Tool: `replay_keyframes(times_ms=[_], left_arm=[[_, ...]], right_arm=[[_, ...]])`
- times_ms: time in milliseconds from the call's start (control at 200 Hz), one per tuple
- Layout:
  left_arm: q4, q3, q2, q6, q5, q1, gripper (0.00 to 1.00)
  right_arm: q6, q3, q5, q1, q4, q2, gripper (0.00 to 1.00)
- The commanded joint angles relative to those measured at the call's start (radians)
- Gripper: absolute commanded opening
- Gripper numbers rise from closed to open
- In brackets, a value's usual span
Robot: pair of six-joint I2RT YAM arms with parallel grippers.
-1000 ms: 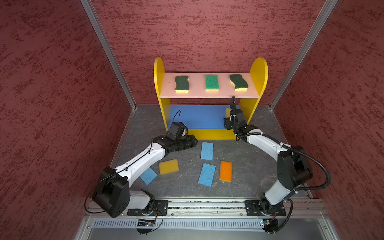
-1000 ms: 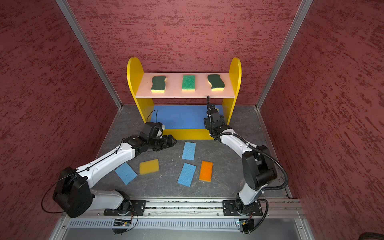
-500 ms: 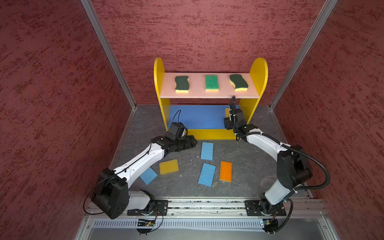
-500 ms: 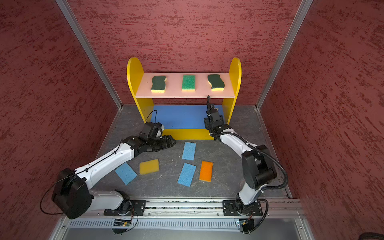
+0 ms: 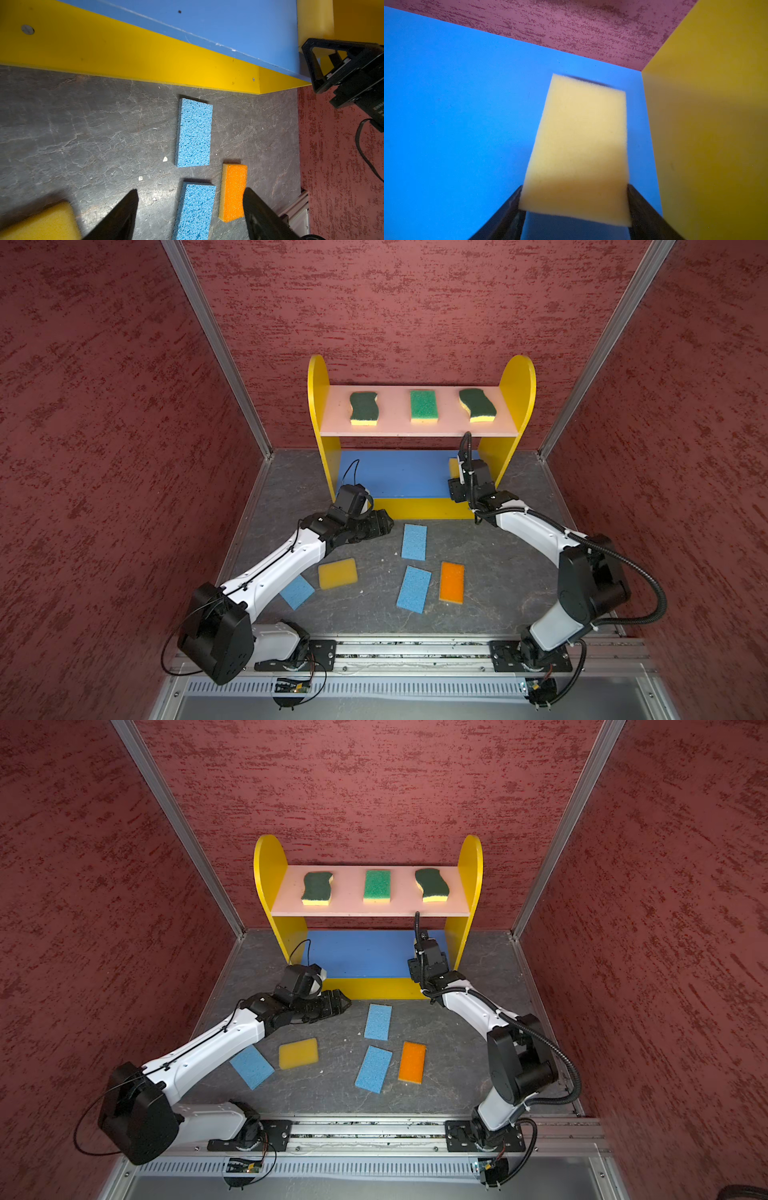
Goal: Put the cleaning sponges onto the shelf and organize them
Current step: 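Lower the yellow sponge with the right gripper onto the blue shelf, then open the right gripper to release the sponge on the blue shelf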
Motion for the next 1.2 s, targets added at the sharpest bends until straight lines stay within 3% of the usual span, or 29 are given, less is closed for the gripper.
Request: replay_keyframes(times_ms=[0, 751, 1197], left_arm=[[-0.015, -0.011, -0.019, -0.006, -0.016, -0.007, 0.79], [-0.027, -0.007, -0.034, -0.013, -0.020, -0.021, 0.79], [-0.038, -0.004, -0.045, -0.009, -0.037, -0.030, 0.80]], right_arm=[[-0.023, 0.004, 0.041, -0.012, -0.028, -0.006, 0.75], [0.006, 0.005, 0.043, -0.012, -0.039, -0.075, 0.82], [0.029, -0.012, -0.020, -0.003, -0.059, -0.172, 0.82]])
